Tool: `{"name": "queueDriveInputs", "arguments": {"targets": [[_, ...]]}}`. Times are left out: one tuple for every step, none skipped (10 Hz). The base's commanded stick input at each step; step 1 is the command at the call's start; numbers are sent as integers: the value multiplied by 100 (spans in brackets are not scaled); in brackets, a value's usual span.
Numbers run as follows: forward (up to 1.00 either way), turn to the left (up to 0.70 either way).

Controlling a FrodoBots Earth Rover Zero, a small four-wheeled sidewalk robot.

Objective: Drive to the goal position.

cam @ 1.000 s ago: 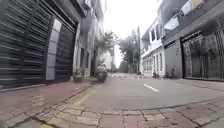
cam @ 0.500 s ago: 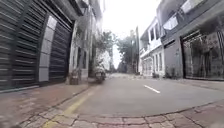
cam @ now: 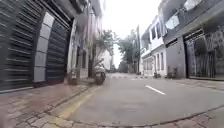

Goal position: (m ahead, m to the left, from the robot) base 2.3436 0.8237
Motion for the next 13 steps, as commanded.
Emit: {"name": "queueDriveInputs", "arguments": {"targets": [[50,0],[50,0],[50,0],[50,0],[50,0],[50,-1],[50,-9],[50,-48],[50,-44],[50,-29],[50,-14],[50,0],[50,0]]}}
